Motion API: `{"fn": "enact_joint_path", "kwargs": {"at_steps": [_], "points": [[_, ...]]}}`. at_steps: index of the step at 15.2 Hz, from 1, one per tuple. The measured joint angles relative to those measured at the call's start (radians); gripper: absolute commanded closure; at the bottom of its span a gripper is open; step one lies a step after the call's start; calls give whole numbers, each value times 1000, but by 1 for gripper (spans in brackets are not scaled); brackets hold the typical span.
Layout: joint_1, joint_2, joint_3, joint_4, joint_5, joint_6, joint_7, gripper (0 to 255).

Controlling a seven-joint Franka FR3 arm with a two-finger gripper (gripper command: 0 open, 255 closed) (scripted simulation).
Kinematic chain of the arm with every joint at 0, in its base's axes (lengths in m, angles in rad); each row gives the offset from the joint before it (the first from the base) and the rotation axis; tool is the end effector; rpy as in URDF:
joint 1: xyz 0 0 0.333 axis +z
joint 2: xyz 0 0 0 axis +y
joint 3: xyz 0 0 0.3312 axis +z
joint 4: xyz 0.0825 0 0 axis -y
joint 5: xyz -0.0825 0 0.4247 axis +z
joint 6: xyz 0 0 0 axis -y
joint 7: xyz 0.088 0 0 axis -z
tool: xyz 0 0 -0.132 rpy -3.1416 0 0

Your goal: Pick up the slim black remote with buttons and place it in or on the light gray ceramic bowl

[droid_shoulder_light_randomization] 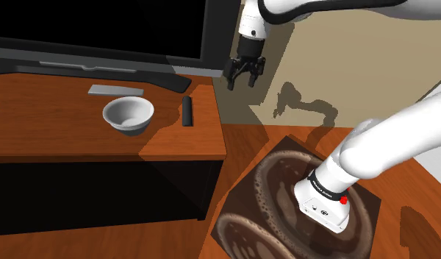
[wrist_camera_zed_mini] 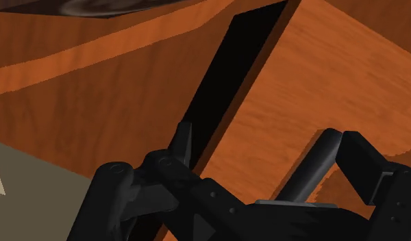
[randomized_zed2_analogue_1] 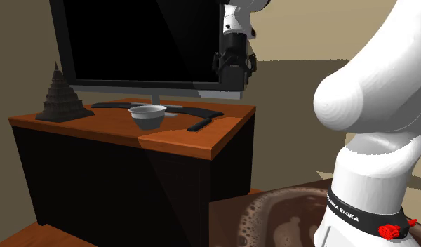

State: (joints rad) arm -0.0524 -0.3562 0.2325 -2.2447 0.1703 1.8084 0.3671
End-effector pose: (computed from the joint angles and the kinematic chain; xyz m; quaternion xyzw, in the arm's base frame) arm 0.4586 0.1070 0.4747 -0.9903 0.1255 0.0527 0.0287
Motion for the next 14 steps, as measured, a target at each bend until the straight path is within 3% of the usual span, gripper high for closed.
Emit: {"fn": "enact_joint_path", "kwargs": {"at_steps": [5, 14], "points": [[-5, 190, 51, 89, 2, 89, 157, 0], [13, 552, 71, 314, -42, 202, 409, 0]]}}
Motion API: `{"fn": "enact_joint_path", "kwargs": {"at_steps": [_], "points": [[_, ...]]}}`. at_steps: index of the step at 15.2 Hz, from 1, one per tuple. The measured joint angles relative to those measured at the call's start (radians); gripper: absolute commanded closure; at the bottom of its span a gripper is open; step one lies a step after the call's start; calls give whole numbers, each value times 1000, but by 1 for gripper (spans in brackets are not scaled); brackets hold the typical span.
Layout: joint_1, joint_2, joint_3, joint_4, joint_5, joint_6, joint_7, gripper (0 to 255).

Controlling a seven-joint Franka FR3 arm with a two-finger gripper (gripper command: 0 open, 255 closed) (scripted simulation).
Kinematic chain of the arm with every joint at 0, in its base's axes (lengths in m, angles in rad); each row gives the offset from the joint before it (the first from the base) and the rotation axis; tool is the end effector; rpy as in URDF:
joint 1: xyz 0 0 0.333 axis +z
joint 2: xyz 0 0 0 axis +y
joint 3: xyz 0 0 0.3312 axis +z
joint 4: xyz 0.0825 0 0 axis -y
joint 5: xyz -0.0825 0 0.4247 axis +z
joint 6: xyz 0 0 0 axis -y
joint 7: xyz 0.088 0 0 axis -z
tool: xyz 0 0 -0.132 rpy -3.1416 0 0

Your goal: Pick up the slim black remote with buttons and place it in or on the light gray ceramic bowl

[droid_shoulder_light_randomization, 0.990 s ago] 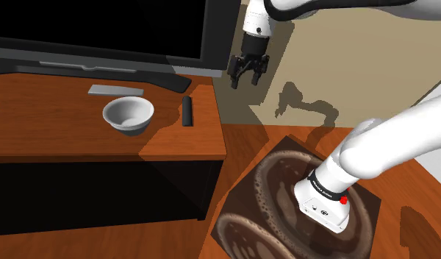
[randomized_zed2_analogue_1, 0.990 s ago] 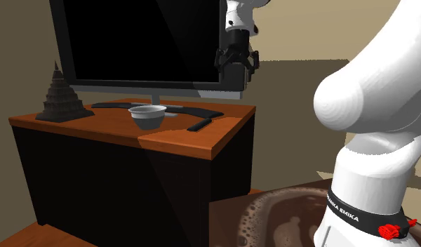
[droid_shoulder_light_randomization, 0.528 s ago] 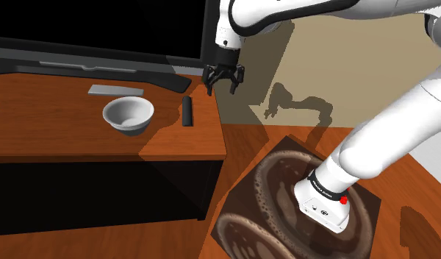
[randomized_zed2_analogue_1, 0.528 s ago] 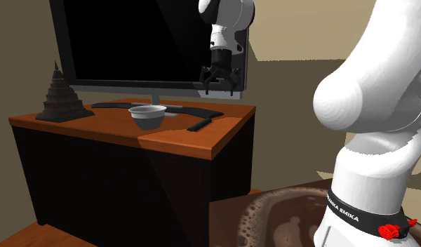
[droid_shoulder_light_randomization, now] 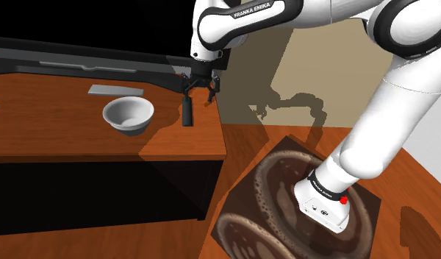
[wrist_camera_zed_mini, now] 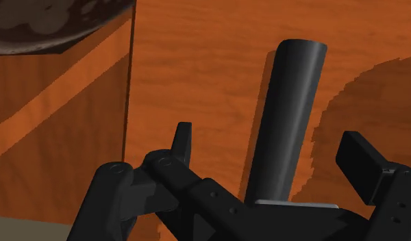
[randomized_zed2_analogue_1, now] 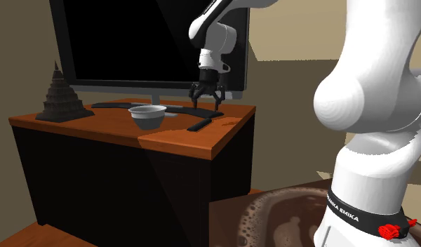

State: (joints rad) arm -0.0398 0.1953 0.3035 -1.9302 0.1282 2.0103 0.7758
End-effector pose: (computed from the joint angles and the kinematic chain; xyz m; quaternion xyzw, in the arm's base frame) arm 0.5991 0.1679 0.3537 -0.9540 0.2823 0.0891 0.0475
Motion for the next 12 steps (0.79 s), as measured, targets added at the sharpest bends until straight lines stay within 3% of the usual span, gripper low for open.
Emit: {"fn": "enact_joint_path", "kwargs": {"at_steps": [3, 6, 12], "points": [[13, 116, -11, 99, -13, 10, 71, 0], [20, 163, -5, 157, -27, 25, 256, 0], [-8, 196, 35, 101, -43, 96, 145, 0]]}}
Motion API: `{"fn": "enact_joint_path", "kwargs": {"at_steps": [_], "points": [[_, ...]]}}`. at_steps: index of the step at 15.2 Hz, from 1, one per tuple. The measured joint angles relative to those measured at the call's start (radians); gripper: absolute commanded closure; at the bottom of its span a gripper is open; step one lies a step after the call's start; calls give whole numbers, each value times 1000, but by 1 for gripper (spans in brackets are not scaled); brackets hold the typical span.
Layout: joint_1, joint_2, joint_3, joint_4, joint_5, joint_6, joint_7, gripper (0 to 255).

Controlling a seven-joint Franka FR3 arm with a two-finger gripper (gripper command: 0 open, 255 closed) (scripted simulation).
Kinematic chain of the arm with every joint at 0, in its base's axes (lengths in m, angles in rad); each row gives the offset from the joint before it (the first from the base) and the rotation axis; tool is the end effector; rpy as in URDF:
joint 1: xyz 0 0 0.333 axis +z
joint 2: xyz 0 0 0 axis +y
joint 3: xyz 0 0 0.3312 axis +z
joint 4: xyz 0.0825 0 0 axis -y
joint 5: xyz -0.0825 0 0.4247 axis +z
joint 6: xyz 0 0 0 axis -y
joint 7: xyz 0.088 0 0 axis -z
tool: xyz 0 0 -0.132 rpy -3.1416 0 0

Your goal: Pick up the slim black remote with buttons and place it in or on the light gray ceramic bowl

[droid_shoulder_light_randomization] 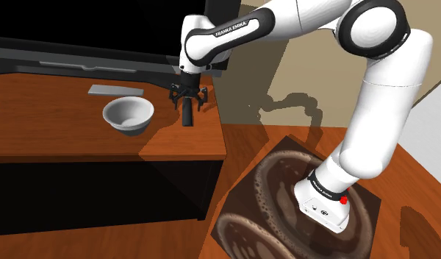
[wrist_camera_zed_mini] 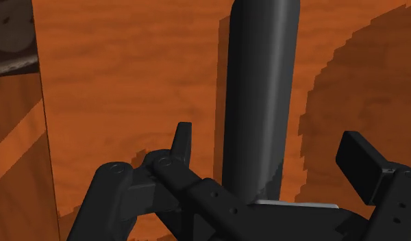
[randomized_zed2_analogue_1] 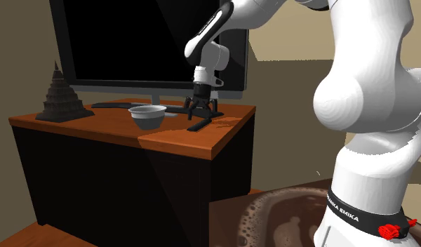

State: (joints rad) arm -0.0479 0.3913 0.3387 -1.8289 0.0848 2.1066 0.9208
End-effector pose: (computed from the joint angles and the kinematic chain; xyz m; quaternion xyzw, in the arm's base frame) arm 0.6378 0.1862 0.2902 -0.9346 0.3384 0.0950 0.0549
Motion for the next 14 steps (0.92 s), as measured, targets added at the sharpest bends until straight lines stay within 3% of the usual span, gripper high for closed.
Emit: {"fn": "enact_joint_path", "kwargs": {"at_steps": [6, 7, 14], "points": [[2, 25, 2, 5, -7, 12, -11, 0], [2, 26, 3, 6, -7, 11, -12, 255], [2, 25, 3, 6, -8, 8, -13, 255]]}}
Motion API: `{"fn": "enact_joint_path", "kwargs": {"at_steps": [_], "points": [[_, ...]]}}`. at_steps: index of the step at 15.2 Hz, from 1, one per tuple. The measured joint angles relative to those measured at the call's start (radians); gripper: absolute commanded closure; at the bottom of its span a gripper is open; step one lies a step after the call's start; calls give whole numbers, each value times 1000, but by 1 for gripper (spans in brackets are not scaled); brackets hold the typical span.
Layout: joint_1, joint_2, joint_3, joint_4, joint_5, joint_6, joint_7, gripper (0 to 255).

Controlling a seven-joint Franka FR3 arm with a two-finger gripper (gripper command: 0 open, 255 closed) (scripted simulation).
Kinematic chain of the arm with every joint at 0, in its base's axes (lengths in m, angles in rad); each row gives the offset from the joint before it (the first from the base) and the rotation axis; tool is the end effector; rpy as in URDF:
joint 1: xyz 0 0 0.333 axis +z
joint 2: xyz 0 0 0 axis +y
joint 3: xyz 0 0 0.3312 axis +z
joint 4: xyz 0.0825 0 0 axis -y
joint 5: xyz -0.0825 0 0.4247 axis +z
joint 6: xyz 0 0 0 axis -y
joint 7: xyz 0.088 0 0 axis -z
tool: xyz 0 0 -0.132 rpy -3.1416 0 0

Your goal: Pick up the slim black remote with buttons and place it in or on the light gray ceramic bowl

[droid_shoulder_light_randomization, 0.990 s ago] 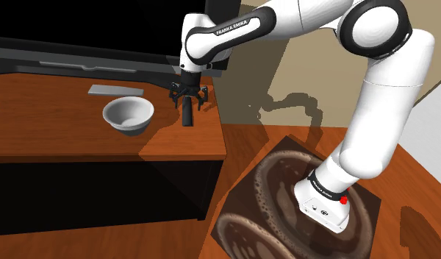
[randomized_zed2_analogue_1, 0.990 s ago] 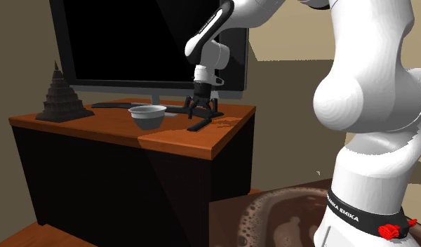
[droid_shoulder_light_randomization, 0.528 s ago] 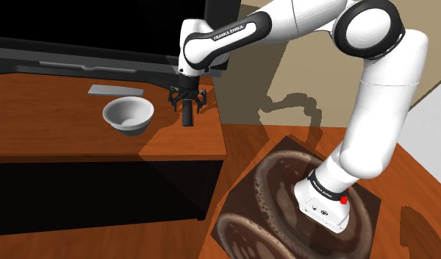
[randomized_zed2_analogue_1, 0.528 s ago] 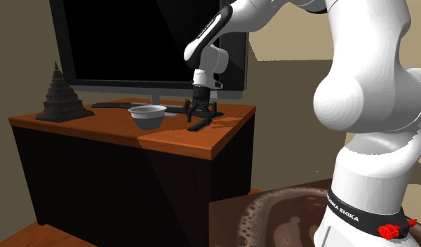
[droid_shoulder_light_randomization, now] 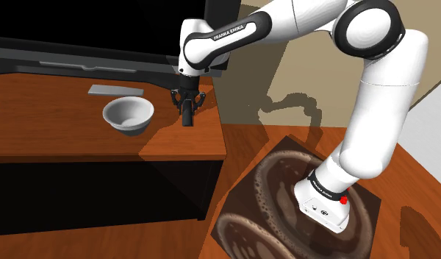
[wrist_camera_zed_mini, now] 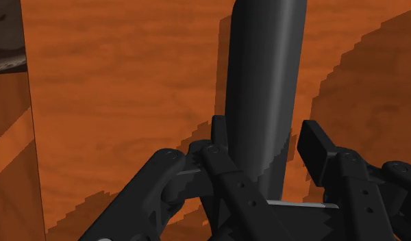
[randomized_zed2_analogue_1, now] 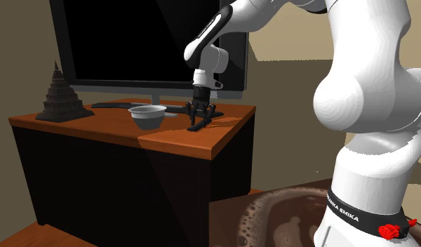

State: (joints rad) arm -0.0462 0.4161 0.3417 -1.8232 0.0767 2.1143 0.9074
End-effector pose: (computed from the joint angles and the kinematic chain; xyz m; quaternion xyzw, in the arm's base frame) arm 0.6389 0.1889 0.2779 -0.9375 0.3291 0.0992 0.0533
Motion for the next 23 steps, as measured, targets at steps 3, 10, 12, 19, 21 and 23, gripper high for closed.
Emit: {"fn": "enact_joint_path", "kwargs": {"at_steps": [3, 10, 12, 19, 21, 23], "points": [[-1, -1, -1, -1, 0, -3, 1, 255], [-8, -32, 6, 17, 12, -63, 1, 255], [-9, -44, 8, 31, 15, -87, 5, 255], [-18, -88, 9, 71, 23, -159, 9, 255], [-18, -92, 10, 94, 24, -188, 12, 255], [-19, -104, 12, 107, 26, -210, 14, 255]]}}
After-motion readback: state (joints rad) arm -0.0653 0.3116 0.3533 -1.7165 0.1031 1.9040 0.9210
